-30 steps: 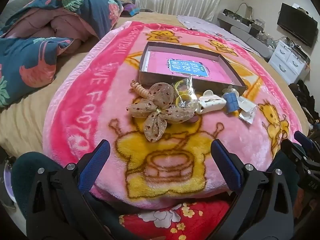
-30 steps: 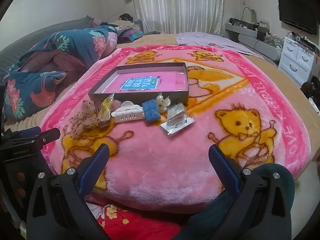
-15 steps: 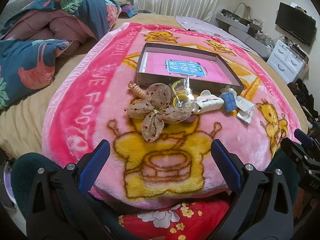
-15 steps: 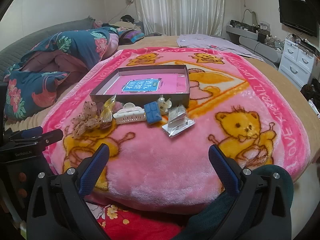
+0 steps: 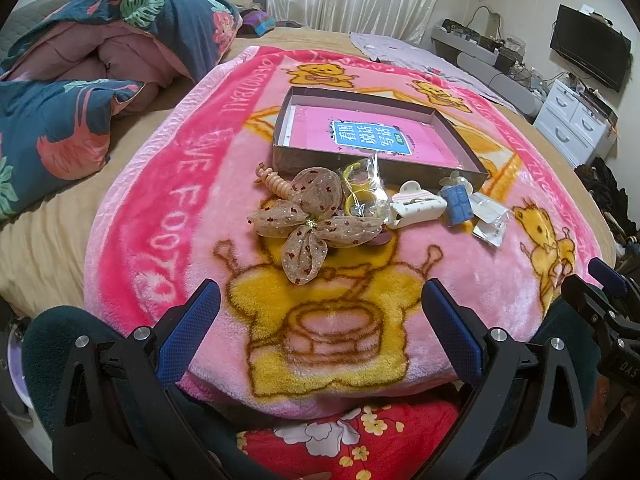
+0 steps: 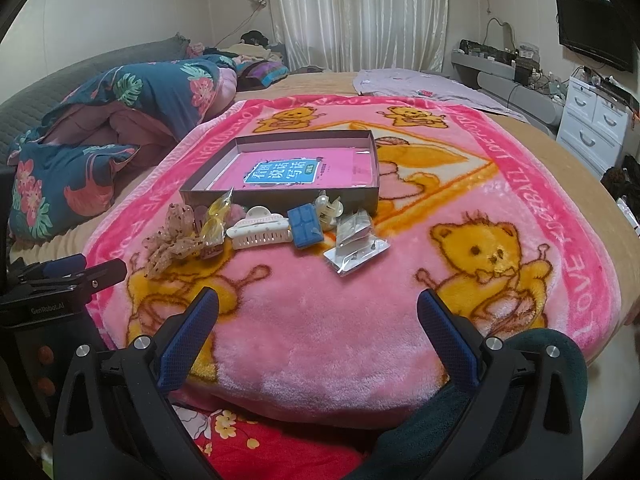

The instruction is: Organize jewelry

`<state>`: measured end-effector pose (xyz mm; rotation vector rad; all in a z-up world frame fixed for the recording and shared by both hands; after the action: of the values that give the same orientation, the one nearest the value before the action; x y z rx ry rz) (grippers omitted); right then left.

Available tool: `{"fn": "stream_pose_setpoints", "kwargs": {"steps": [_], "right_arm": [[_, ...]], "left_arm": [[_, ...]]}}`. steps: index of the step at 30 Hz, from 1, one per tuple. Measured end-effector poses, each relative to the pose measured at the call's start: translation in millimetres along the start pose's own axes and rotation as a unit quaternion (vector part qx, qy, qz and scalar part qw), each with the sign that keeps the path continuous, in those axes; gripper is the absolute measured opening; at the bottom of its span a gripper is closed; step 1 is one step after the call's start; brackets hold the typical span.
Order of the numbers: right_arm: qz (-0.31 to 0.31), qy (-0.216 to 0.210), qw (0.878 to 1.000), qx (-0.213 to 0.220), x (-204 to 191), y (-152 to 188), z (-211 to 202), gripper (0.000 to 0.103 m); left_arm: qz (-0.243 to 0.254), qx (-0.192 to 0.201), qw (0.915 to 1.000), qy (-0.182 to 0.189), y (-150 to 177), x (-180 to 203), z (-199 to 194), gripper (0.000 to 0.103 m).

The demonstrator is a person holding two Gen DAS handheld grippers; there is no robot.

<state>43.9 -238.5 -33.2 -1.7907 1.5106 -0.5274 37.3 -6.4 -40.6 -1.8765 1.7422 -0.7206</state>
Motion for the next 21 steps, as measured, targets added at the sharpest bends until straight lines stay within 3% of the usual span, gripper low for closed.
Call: {"fn": "stream_pose_setpoints", "kwargs": {"steps": [21], "right_arm": [[0.002, -0.002, 1.000, 0.000, -1.6, -1.8, -2.3, 0.099]], "left_arm": [[0.000, 0.001, 1.0000, -0.001, 0.1, 0.0, -0.3, 0.094]]}}
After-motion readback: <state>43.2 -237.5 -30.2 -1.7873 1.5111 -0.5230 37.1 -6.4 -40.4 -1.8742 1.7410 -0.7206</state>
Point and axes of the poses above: each gripper's, at about its wrist camera, not at the fingertips, and z roughly the way its jaws point, x to its right, y to its underside, the point moved 6 cm from there along z, roughly the way its jaws point, and after that the axes turned 6 degrees about z, right-handed, at the moved point
